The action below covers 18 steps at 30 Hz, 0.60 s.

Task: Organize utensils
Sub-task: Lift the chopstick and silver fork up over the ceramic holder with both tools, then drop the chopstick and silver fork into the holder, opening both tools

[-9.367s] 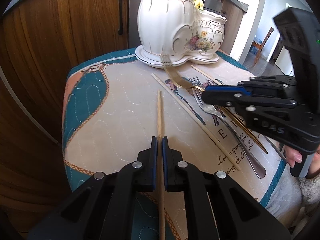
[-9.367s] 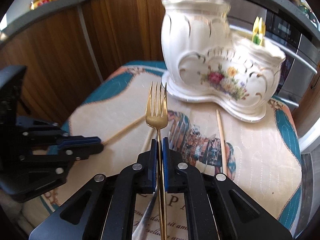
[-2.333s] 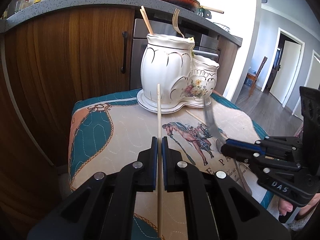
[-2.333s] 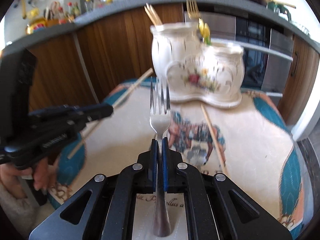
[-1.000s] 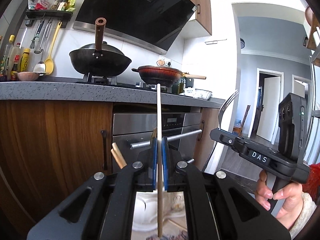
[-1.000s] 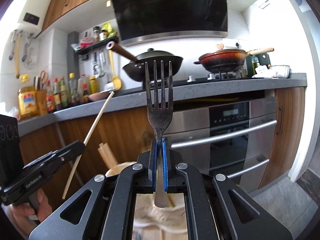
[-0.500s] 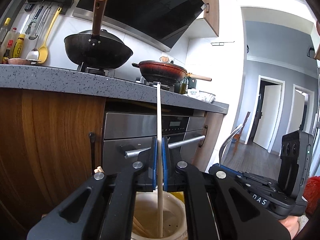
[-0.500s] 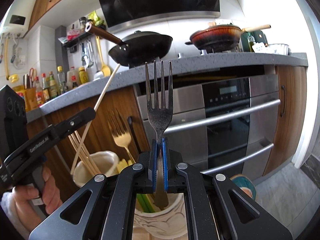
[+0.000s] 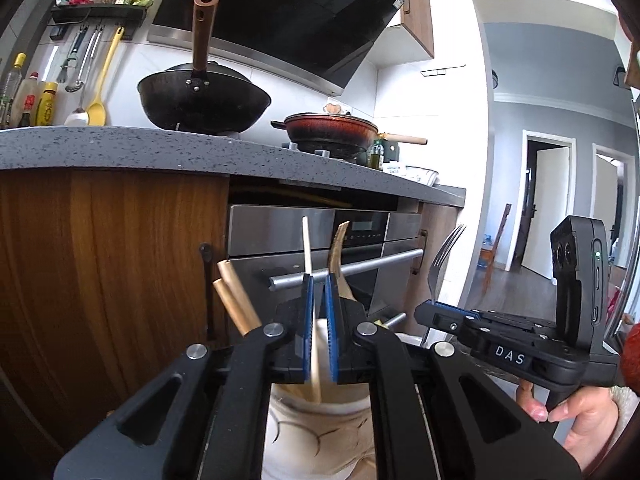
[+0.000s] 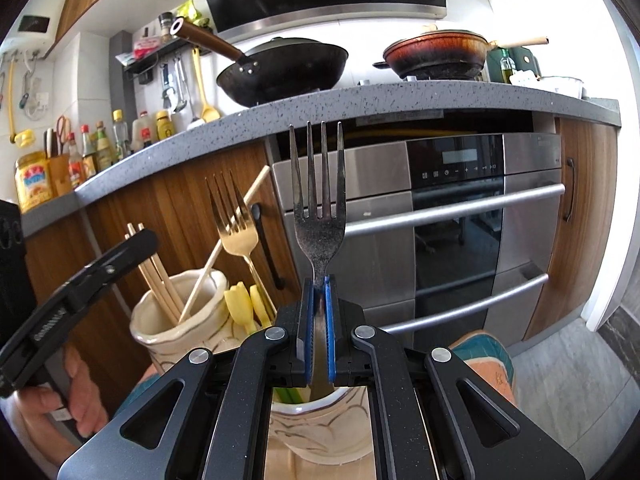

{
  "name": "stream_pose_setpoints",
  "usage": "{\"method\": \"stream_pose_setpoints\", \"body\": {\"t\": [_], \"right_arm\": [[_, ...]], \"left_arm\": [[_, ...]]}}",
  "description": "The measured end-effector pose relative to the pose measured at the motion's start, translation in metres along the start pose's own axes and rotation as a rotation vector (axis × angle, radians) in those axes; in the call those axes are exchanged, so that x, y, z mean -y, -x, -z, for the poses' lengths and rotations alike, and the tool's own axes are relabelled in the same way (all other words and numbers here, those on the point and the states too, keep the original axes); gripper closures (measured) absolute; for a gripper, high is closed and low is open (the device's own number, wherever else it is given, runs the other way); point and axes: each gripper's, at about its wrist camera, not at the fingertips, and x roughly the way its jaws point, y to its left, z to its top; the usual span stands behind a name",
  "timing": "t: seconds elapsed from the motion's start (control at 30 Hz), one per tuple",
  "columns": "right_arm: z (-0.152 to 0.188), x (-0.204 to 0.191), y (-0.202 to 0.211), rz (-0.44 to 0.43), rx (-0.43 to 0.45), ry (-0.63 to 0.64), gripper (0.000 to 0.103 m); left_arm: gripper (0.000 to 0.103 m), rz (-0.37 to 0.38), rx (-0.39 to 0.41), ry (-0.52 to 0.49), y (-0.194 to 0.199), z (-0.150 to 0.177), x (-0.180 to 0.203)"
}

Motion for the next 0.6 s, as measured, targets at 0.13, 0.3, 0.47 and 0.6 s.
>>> {"method": "stream_pose_setpoints", "body": {"t": [0.13,0.3,0.47,0.6], "right_arm": [[0.003,-0.002,-0.003,-0.003,-0.018,0.012,0.097],[0.007,-0.006,-0.008,0.0,-0.046,0.034,0.097],[0.011,-0.008,-0.012,0.005,-0.07,0.045,0.097],[0.011,-0.009,-0.011,0.011,-0.067,0.052,0.095]], "left_arm": [[0.077,0.002,0.001,0.023,0.014,0.002,-0.004],[0.068,-0.02,-0.019,0.015,0.026,0.011,-0.006],[0.056,-0.042,-0.051,0.012,0.031,0.017,-0.007],[0.048,-0.04,-0.061,0.026,0.035,0.022,-0.01]]}}
